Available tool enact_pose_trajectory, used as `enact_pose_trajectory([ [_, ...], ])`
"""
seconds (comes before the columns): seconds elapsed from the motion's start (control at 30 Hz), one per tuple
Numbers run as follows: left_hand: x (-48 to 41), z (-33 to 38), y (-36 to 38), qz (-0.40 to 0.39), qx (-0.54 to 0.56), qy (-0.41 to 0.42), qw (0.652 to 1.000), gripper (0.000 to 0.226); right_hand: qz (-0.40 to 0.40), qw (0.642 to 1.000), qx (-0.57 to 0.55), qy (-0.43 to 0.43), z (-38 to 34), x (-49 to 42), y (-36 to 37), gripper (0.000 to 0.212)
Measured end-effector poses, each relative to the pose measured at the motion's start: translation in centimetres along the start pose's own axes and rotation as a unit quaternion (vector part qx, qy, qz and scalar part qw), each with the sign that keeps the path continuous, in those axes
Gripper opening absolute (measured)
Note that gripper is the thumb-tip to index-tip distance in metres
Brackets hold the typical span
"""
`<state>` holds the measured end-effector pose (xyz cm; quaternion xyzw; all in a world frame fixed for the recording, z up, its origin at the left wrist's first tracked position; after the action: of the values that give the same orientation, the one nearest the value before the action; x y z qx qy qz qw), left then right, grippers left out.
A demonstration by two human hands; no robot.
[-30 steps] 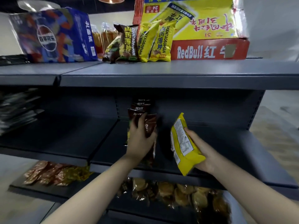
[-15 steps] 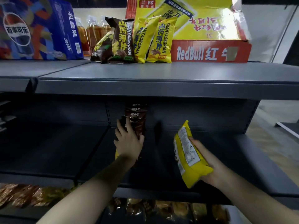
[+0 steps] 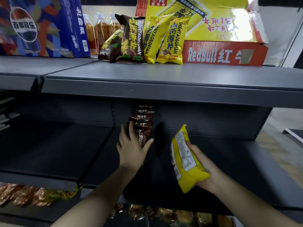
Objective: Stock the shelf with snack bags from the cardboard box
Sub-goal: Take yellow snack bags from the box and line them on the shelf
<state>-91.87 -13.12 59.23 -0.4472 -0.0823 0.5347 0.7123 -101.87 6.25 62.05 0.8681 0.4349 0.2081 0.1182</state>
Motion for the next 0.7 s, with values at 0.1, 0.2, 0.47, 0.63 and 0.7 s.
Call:
enact_pose_trajectory([
  [0.1, 1.9, -2.4, -0.4, -0.023, 0.038, -0.016, 0.999, 0.102, 0.000, 1.000, 0.004, 0.005, 0.2, -0.1, -0.1, 0.051],
  [0.2, 2.7, -4.1, -0.4, -0.068, 0.080, -0.060, 0.993, 0.108, 0.001, 1.000, 0.000, 0.006, 0.4, -0.2, -0.1, 0.059],
  [0.47, 3.1, -2.3, 0.5, -0.040, 0.050, -0.114, 0.991, 0.089, -0.003, 1.000, -0.013, -0.005, 1.1, -0.2, 0.3, 0.064],
  [0.63, 3.4, -2.1, 0.4, -0.033, -0.010, -0.103, 0.994, 0.094, 0.021, 1.000, -0.007, -0.012, 1.1, -0.1, 0.5, 0.048],
  [0.7, 3.4, -2.1, 0.2, -0.033, -0.012, -0.102, 0.994, 0.098, 0.046, 0.998, 0.007, -0.032, 0.8, -0.3, 0.6, 0.039],
])
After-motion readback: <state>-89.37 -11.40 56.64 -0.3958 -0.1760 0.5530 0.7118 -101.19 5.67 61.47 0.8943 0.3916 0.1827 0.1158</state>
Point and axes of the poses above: each hand's wrist, its own x-axis away from the middle knuckle, its own y-axis out of the palm, z = x × y, the point moved 1 cm from there along -x, towards the middle knuckle, and after that the axes turned 6 degrees about -y, right-handed, at the moved point
